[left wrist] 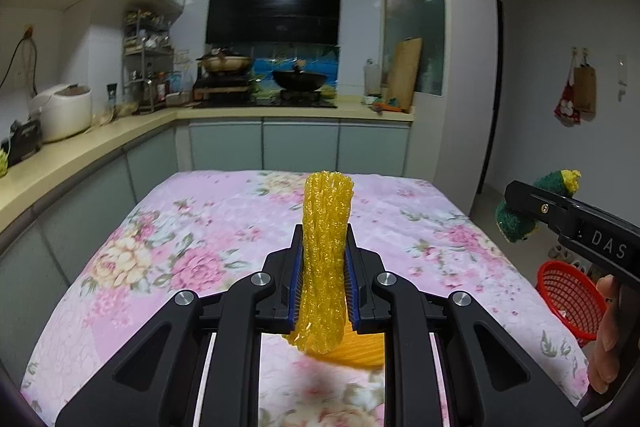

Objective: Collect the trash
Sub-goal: 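Carry the foam net and scrubber toward the red basket with both tools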

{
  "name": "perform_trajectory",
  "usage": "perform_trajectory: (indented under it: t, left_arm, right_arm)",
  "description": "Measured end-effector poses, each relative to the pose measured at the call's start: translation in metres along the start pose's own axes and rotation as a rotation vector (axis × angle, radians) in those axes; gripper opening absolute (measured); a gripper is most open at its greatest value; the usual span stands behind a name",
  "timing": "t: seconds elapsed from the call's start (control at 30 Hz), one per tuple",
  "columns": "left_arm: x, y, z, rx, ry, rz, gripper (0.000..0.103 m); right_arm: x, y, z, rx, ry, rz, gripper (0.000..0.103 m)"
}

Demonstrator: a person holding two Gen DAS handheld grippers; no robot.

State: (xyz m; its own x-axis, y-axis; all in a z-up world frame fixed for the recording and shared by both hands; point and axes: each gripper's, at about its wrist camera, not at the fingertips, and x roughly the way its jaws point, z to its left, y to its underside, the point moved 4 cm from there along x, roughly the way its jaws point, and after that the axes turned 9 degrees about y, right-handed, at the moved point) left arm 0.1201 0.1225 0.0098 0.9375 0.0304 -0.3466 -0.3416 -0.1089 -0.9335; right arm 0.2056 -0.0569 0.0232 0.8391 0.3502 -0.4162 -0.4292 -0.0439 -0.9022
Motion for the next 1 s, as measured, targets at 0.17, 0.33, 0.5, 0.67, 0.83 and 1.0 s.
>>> perform_trajectory:
  t: [0.17, 0.33, 0.5, 0.67, 0.83, 1.0]
  left_arm:
    - [0.005, -0.005, -0.024, 0.040, 0.032, -0.007, 0.017]
    - [0.013, -0.007, -0.051, 0.073, 0.076, 0.000, 0.017]
    - [0.021, -0.007, -0.077, 0.099, 0.125, 0.009, 0.017]
    - [0.029, -0.007, -0.101, 0.120, 0.174, 0.019, 0.017]
    - [0.041, -0.002, -0.131, 0.127, 0.253, 0.047, 0.017]
    - [0.054, 0.004, -0.160, 0.131, 0.321, 0.079, 0.017]
  right_arm:
    - [-0.012, -0.002, -0.021, 0.017, 0.028, -0.021, 0.037]
    - [-0.023, -0.004, -0.044, 0.033, 0.068, -0.037, 0.037]
    - [-0.031, -0.004, -0.068, 0.053, 0.119, -0.047, 0.037]
    - [-0.036, -0.002, -0.094, 0.078, 0.172, -0.046, 0.037]
    - [-0.043, 0.003, -0.120, 0.104, 0.222, -0.044, 0.037]
    - [-0.045, 0.009, -0.145, 0.133, 0.283, -0.029, 0.037]
